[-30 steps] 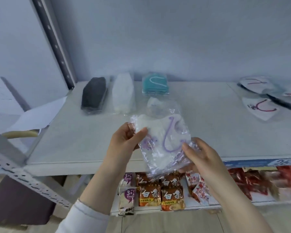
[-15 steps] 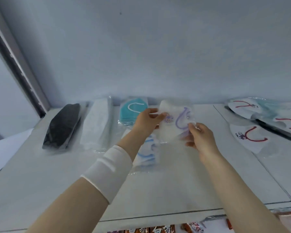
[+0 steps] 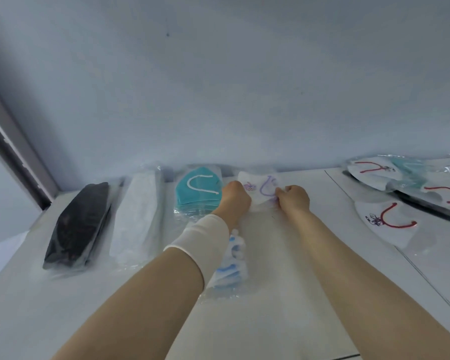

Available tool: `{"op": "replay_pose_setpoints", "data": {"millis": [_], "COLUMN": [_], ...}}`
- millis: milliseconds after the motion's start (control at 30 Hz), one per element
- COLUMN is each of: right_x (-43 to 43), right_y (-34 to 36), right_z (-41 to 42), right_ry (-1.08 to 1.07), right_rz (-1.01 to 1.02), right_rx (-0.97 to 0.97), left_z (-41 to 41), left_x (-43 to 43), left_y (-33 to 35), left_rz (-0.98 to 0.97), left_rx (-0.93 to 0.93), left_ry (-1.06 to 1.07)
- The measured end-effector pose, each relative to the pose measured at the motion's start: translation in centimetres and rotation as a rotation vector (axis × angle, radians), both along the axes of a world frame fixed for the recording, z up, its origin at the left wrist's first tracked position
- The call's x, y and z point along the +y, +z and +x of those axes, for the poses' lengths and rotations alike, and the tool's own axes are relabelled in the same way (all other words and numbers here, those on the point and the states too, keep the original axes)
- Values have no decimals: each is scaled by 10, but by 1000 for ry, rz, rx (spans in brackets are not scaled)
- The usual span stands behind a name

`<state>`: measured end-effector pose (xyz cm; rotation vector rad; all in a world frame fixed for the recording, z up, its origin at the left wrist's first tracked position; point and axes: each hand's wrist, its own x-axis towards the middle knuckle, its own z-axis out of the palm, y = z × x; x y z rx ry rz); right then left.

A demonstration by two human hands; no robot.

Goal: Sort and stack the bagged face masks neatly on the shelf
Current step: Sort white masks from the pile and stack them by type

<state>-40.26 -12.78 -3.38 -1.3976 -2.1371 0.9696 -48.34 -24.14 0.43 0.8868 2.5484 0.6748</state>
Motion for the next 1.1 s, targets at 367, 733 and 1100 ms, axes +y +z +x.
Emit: {"op": "replay_pose_setpoints", "data": {"millis": [367,733,1100], "right_x": [-7,30,167], "right_y": [-13,24,23], "right_z": [-6,130,407], "right_ry": [-50,47,-66], "right_rz": [228,499,545], "right_rx": [-280,-158,-290], "left_z": [16,93,306], "left_x": [-4,44,205], "left_y": [15,28,21], "left_rz": [-45,24,86], "left_rx": [142,369,450], "left_ry": [-130,-379,-660]}}
